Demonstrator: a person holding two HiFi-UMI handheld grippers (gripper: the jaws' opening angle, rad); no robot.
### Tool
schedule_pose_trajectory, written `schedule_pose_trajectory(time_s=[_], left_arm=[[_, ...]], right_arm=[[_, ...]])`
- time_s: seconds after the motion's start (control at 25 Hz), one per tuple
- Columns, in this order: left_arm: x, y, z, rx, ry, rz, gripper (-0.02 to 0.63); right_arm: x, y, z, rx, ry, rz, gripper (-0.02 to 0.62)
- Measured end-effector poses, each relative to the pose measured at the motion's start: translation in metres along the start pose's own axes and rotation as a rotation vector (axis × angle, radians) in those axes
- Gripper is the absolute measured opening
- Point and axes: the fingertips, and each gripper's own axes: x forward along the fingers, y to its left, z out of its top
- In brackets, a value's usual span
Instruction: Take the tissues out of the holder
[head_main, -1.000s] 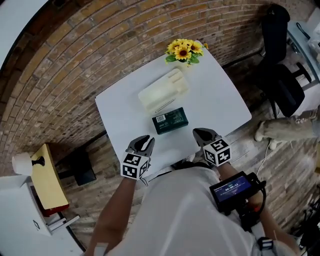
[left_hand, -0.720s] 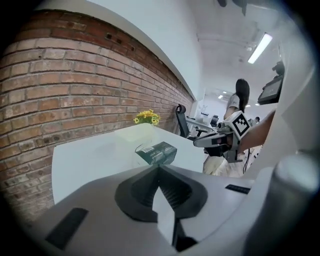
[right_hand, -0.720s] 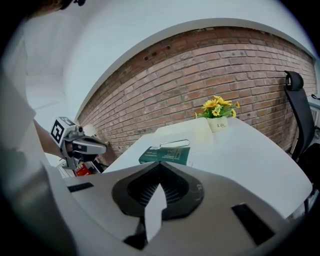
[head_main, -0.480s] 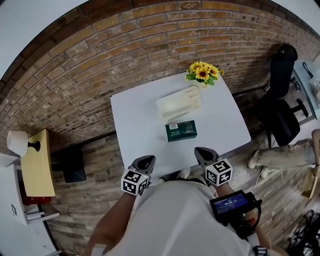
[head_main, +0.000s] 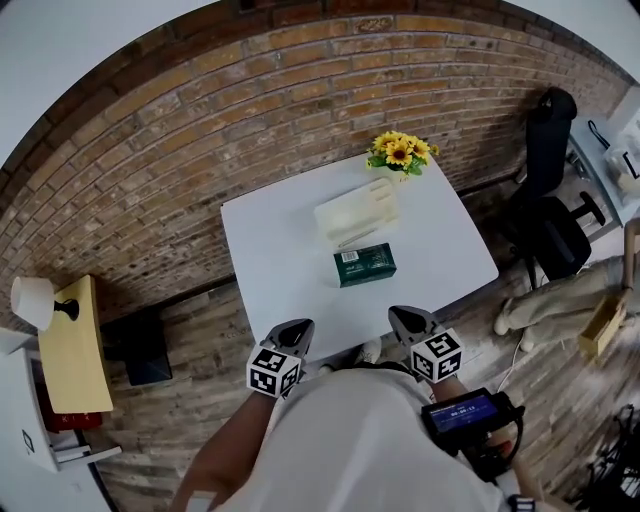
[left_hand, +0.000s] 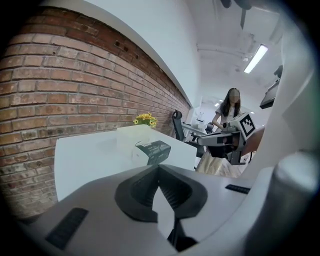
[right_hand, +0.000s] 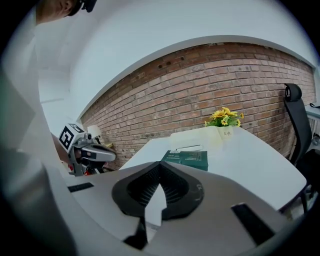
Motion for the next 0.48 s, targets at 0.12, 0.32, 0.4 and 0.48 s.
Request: schedule_pose_trajectory(time_s=[0.12,0.32,0.4,0.48], left_arm=[[-0.0002,0.0010,0.0001,0.002,0.003,-0.015,0.008],[0.0009,0.0034,0.0005,0.026,0.010,-0.043,0.008],[0.0011,0.0043,0.0015,0.035,0.010,-0.052,0.008],[0.0018,0.0060,0.0033,0.041,0.008,-0.057,0.008]], right_arm=[[-0.0010,0.0019,-0.0002,0.008,-0.001,-0.015,0.005],[-0.0027,0.0049,-0.0051,0.016,-0.001,-0.040,0.005],[-0.0029,0.0061,-0.0066,0.014,0.001,-0.048,0.005],[-0.0017,0.0062,-0.0057,0.012,-0.002,-0.054,0.005]])
